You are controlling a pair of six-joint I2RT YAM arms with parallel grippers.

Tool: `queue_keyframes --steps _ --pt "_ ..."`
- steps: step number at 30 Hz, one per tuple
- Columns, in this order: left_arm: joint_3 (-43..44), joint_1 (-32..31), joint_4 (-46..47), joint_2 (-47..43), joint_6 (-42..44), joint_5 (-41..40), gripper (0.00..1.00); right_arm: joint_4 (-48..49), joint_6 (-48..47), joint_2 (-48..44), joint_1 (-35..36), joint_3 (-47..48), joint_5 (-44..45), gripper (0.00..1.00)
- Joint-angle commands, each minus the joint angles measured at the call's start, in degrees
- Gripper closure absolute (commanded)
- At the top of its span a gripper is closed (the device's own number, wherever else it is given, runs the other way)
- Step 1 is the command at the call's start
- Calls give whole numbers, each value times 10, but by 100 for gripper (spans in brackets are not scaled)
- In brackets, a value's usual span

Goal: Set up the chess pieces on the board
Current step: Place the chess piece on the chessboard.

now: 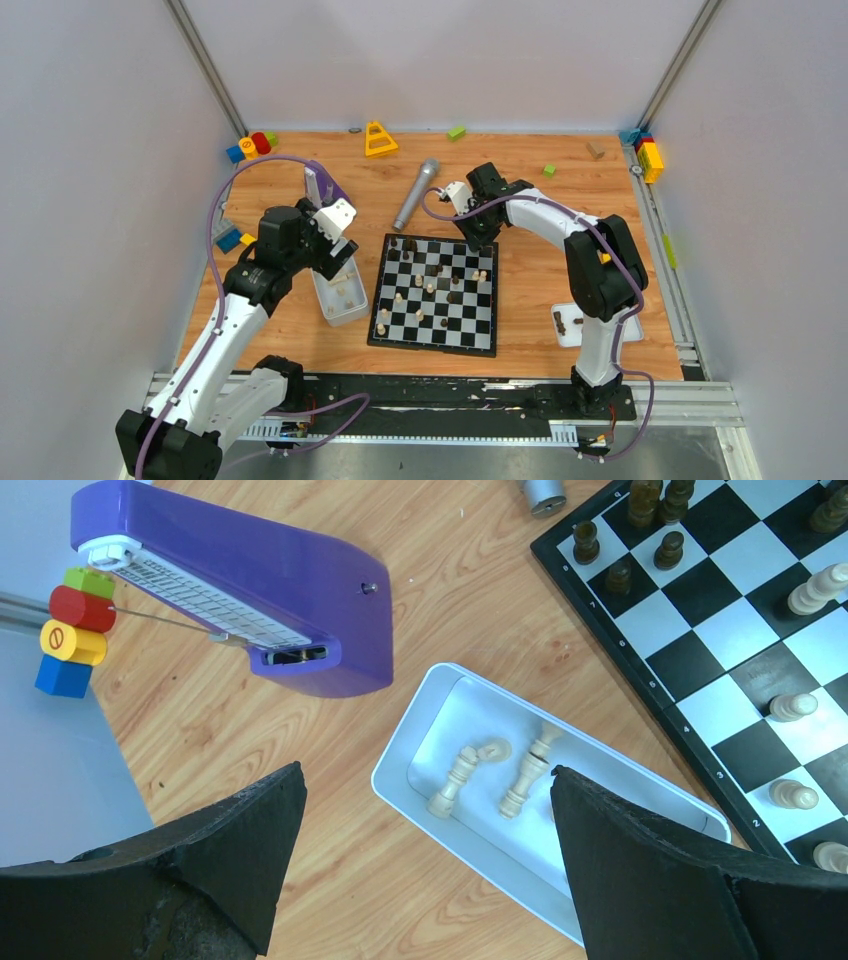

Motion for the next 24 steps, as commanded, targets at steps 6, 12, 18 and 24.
queue_keyframes --steps 6,12,18,24 --pt "0 4 16 -6 -5 8 0 -5 14 2 0 13 -27 90" --pt "0 4 16 -6 -6 8 0 -11 13 5 1 13 -22 87" --pt "1 5 16 -7 -6 5 0 -14 15 -5 0 34 -11 55" --pt "-1 6 24 -13 -12 -12 0 -16 19 -28 8 79 -35 43"
